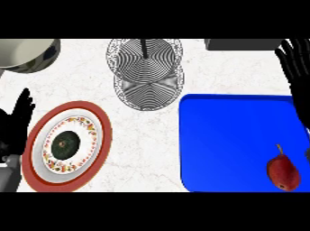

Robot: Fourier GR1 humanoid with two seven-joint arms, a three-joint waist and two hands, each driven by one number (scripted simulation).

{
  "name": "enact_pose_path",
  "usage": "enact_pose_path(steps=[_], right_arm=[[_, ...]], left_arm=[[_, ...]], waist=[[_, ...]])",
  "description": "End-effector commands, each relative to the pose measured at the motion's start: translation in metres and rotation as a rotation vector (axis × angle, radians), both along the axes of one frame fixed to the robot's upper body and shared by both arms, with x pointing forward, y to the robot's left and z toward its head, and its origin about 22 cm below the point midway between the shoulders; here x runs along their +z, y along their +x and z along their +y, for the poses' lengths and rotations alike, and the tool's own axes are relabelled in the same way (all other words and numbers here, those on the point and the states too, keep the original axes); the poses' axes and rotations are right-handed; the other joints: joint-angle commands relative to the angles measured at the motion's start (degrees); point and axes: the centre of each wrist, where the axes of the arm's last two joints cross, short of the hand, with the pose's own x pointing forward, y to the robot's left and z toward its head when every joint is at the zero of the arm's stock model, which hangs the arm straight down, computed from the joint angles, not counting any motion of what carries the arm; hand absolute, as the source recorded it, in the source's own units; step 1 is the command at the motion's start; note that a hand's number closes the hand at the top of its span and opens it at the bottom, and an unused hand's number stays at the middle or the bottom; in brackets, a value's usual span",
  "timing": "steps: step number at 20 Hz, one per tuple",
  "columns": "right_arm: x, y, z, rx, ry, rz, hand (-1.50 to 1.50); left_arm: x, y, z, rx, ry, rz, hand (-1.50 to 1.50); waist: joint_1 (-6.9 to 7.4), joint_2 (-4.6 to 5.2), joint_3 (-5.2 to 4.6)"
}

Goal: Pick the pear from the tray and place it in the tiered basket

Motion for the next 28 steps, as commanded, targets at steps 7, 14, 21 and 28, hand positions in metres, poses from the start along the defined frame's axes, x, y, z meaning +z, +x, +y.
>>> enact_pose_path(steps=[7, 14, 21, 28], right_arm=[[-0.071, -0.065, -0.117, -0.779, -0.213, 0.176, 1.5], [-0.136, -0.162, -0.064, -0.958, -0.232, 0.109, -1.5], [-0.123, -0.213, -0.058, -0.951, -0.498, 0.363, -1.5], [-0.109, -0.244, -0.091, -1.044, -0.701, 0.67, -1.5]], left_arm=[[-0.001, 0.002, -0.058, -0.221, -0.219, -0.008, 0.0], [0.01, -0.003, -0.089, -0.403, -0.299, 0.008, 0.0], [0.011, 0.001, -0.096, -0.449, -0.32, -0.007, 0.0], [0.018, 0.004, -0.107, -0.488, -0.286, -0.006, 0.0]], waist=[[-13.07, -1.53, -1.67], [-4.16, -2.02, -1.15], [-1.46, -0.93, -1.72], [0.93, 0.7, -2.28]])
